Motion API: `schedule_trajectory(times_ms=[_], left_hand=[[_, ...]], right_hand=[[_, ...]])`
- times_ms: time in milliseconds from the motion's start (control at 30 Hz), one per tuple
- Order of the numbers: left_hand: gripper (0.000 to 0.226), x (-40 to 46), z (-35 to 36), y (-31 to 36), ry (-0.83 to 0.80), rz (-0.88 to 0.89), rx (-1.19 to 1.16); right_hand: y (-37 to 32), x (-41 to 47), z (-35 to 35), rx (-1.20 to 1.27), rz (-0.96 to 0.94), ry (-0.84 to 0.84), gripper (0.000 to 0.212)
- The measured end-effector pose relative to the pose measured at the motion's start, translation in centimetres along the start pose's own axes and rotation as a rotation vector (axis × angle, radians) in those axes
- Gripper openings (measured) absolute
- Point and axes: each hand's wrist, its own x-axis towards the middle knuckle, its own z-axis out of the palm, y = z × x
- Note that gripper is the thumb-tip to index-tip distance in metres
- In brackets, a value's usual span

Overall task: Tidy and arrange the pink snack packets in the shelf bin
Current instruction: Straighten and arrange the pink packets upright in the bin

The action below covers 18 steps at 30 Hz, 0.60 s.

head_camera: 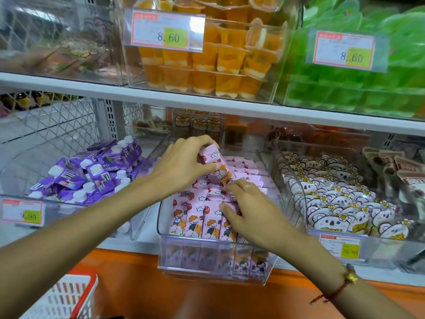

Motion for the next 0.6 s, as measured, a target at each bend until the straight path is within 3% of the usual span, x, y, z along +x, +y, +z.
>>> schedule_trajectory(times_ms=[267, 333, 500, 567, 600], left_hand=[[0.035, 4.4, -0.1, 0.9, -0.379, 0.091, 0.158], [0.036, 4.5, 1.7, 0.9, -0.384, 0.054, 0.193], [0.030, 3.8, 5.3, -0.4, -0.262, -0.015, 0.202], [0.012, 3.7, 5.3, -1.0, -0.301, 0.047, 0.203], [0.018, 3.6, 5.1, -1.1, -0.330, 0.084, 0.224]], right_hand=[[0.5, -0.5, 0.0, 0.026, -0.066, -0.015, 0.039], [0.3, -0.7, -0.6, 0.084, -0.066, 0.026, 0.039], [0.1, -1.0, -3.3, 0.278, -0.091, 0.360, 0.035], [0.1, -1.3, -3.4, 0.243, -0.089, 0.337, 0.032], [0.0, -1.4, -3.2, 0.202, -0.079, 0.291, 0.031]])
